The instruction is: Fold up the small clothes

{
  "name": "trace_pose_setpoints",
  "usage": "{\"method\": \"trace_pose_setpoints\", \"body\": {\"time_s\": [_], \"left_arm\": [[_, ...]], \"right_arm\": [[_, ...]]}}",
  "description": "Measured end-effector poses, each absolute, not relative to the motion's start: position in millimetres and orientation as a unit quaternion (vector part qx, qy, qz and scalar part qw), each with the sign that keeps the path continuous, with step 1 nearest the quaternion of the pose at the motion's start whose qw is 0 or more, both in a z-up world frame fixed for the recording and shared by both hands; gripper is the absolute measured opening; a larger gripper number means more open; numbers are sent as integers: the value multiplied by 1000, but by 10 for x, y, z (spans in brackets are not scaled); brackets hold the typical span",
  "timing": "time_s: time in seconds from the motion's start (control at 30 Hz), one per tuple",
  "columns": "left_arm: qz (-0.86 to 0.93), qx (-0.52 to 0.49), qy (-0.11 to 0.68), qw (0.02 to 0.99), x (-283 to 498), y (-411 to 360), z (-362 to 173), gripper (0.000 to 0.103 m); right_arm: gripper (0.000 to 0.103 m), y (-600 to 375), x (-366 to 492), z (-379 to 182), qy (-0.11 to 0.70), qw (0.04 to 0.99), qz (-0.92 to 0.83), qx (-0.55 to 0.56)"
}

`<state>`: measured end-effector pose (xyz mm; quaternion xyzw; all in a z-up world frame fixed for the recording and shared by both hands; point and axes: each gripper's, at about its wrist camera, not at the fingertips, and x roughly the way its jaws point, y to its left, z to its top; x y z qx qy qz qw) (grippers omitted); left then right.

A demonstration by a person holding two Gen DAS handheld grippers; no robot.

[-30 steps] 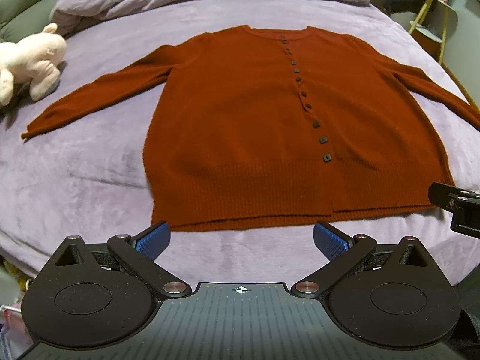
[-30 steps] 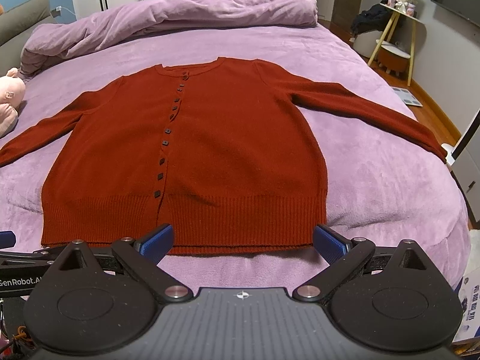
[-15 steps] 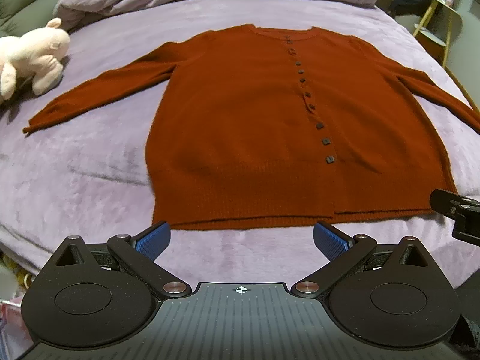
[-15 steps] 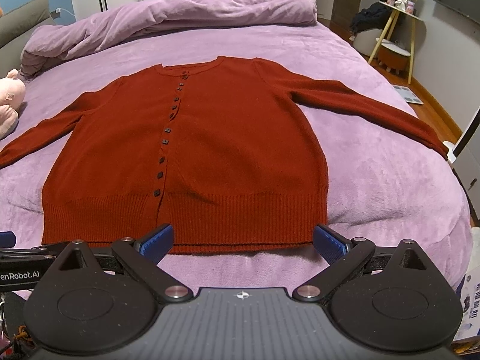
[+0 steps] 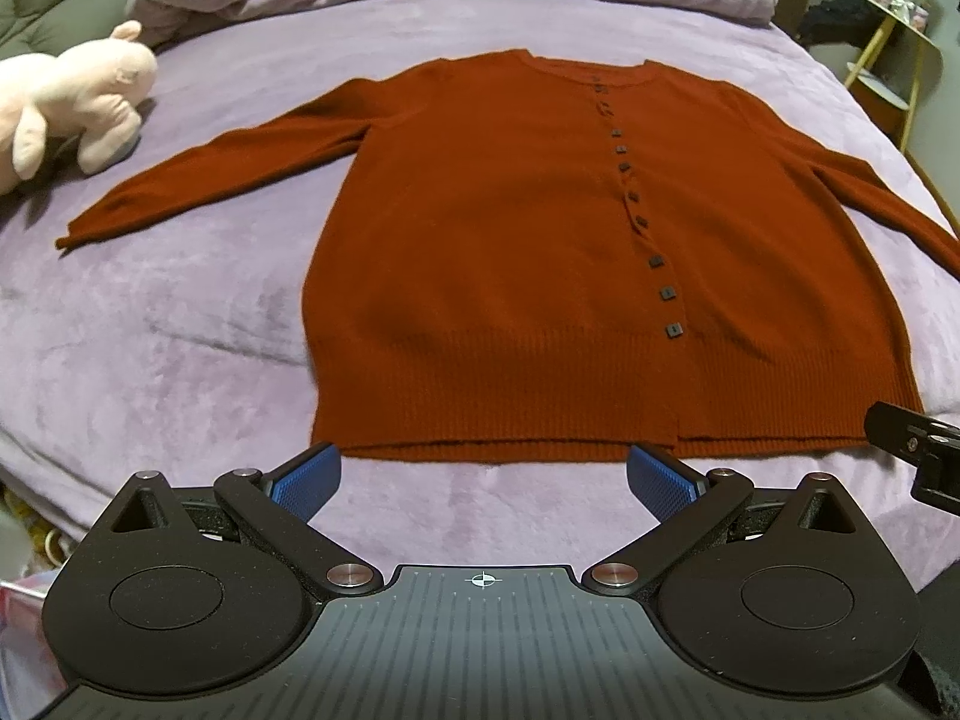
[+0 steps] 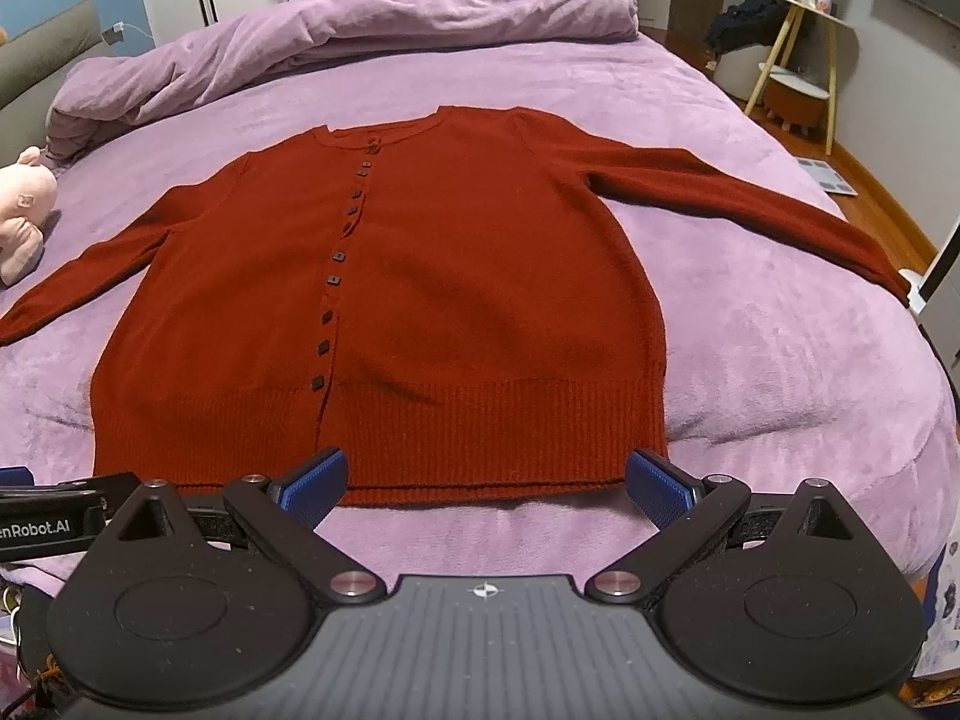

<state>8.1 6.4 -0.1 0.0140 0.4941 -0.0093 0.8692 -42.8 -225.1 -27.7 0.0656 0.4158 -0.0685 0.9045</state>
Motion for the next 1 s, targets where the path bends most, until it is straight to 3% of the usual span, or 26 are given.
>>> {"method": "trace_pose_setpoints", "body": {"time_s": [1.0], "left_arm": [[-14,20,500,866,96,16,-58,103]], "right_arm": [[99,-2295,-467,-266,403,910,-59,76]]}}
